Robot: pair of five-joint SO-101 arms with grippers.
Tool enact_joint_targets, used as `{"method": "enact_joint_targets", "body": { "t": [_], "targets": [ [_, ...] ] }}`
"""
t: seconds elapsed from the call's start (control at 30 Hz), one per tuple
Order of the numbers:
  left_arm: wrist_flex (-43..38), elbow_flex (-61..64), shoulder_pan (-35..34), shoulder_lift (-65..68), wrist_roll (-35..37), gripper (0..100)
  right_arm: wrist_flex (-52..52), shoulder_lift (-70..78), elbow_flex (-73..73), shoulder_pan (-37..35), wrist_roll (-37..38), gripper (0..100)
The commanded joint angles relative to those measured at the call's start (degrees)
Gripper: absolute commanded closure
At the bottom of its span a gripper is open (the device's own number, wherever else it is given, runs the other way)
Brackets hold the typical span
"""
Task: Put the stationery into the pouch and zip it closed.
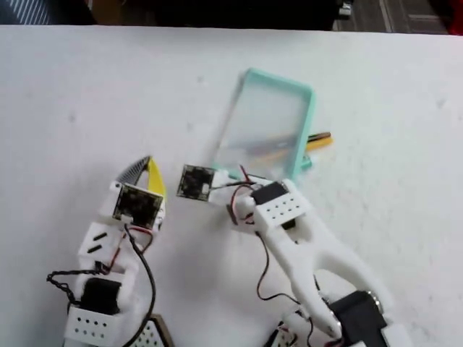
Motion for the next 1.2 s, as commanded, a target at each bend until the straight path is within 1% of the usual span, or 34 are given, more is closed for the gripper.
{"method": "enact_joint_targets", "body": {
  "t": [0.0,0.07,0.17,0.23,0.37,0.4,0.5,0.6,0.7,0.8,0.83,0.93,1.03,1.17],
  "targets": [
    [0.3,-0.9,-2.2,-0.7,2.8,98,-3.5,5.1,-4.3,0.2,0.4,77.9],
    [0.2,-0.9,-3.2,-0.7,5.6,98,-3.9,8.9,-6.3,0.4,0.4,77.9],
    [-0.1,-0.8,-3.3,-0.7,5.5,98,-3.8,13.1,-8.7,0.3,0.6,78.6],
    [-0.2,-0.8,-3.1,-0.7,5.5,98,-3.6,14.4,-9.6,0.3,0.6,83.4],
    [-0.2,-0.8,-3.1,-0.7,5.5,98,-3.6,14.1,-9.4,0.3,0.6,97.1],
    [-0.2,-0.9,-3.0,-0.7,5.5,98,-3.6,14.2,-9.4,0.2,0.6,98.6],
    [-0.2,-1.1,-2.9,-0.7,6.1,98,-3.6,14.4,-9.4,0.2,0.7,96.7],
    [-0.3,-1.1,-2.8,-0.7,6.2,98,-3.4,14.1,-9.4,0.3,0.7,97.1],
    [-0.3,-1.1,-1.5,-0.7,6.1,98,-0.4,11.7,-11.3,1.4,0.6,98.1],
    [-0.3,-1.1,-0.8,-0.7,5.9,98,5.8,4.6,-17.5,4.6,0.2,98.1],
    [-0.3,-1.1,-0.8,-0.7,5.9,98,7.8,1.9,-20.1,5.9,-0.5,98.1],
    [-0.3,-1.0,-0.7,-0.7,5.9,98,11.7,-5.6,-28.0,9.7,-5.7,98.1],
    [-0.3,-1.0,-0.7,-0.7,5.8,98,12.4,-10.6,-33.3,11.9,-9.6,98.1],
    [-0.3,-0.8,0.2,-0.7,5.7,98,12.4,-12.9,-37.8,12.5,-14.1,98.1]
  ]
}}
